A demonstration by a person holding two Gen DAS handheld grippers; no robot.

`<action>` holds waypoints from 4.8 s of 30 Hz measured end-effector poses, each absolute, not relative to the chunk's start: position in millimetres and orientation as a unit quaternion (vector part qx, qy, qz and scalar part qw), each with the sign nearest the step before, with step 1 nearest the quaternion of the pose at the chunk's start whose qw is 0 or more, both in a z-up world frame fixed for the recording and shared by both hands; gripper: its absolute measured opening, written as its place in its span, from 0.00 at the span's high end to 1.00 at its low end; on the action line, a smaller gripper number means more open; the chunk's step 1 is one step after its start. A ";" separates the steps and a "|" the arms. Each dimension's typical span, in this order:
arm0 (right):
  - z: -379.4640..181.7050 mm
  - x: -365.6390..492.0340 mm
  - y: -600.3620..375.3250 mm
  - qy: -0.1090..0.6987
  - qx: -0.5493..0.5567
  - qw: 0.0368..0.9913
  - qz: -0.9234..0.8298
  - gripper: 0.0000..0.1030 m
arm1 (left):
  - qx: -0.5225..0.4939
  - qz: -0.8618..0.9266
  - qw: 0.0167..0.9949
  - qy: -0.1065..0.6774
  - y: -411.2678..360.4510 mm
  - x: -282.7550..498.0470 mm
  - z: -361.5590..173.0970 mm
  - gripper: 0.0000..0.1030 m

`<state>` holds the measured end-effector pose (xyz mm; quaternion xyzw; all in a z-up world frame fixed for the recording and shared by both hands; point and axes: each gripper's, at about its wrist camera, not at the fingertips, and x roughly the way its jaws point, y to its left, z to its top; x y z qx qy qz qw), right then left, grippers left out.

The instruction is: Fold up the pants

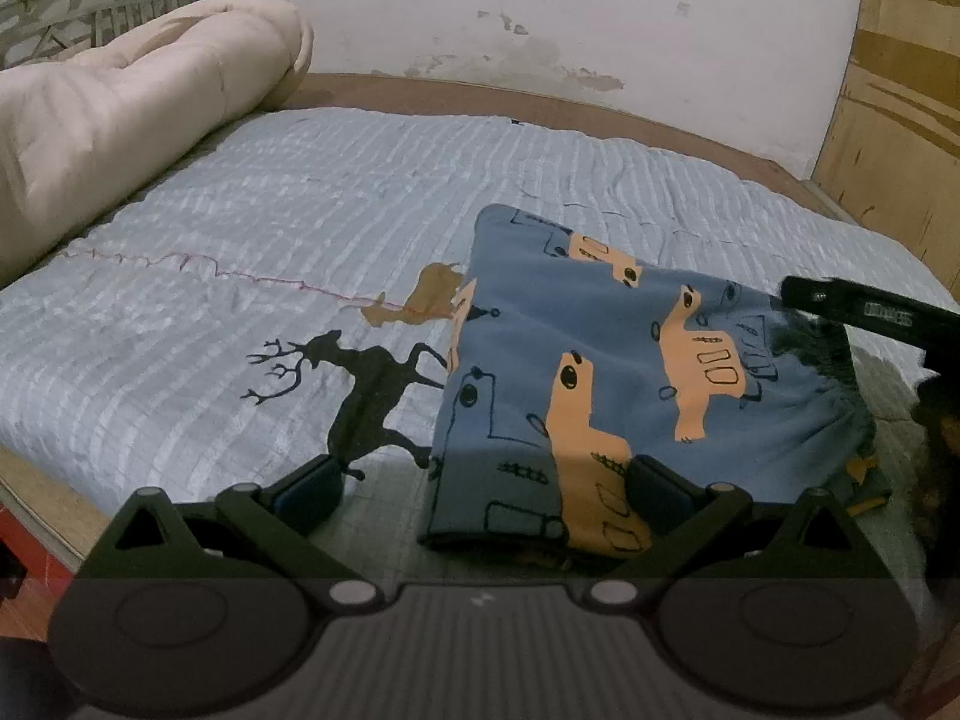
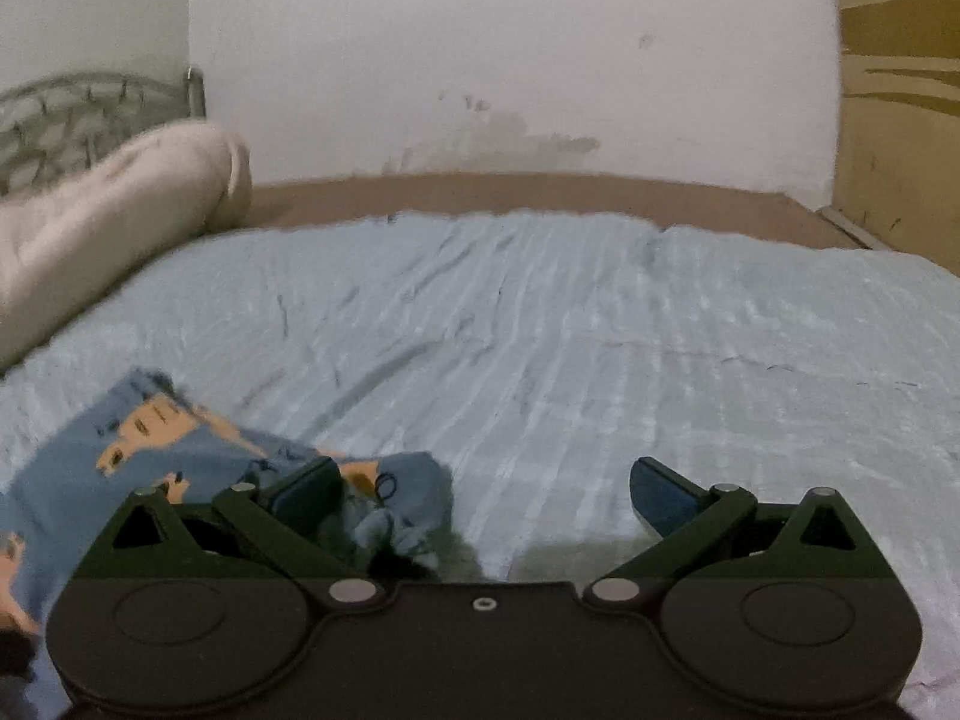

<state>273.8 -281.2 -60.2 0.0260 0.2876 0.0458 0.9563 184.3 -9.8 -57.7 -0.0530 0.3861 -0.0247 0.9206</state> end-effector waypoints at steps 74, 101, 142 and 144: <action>-72.3 197.2 -295.5 0.290 0.105 0.943 0.124 0.01 | -0.052 -0.030 0.921 0.386 -11.4 174.4 -57.7 0.01; -59.7 193.7 -304.4 0.277 0.140 0.939 0.149 0.01 | -0.100 -0.070 0.928 0.352 0.8 174.7 -33.0 0.01; -94.6 277.2 -329.6 0.292 0.278 0.878 0.259 0.57 | -0.123 -0.056 0.927 0.350 2.4 183.2 -48.4 0.01; -95.1 276.5 -331.4 0.289 0.283 0.878 0.257 0.61 | -0.132 -0.058 0.930 0.337 4.9 182.4 -44.2 0.01</action>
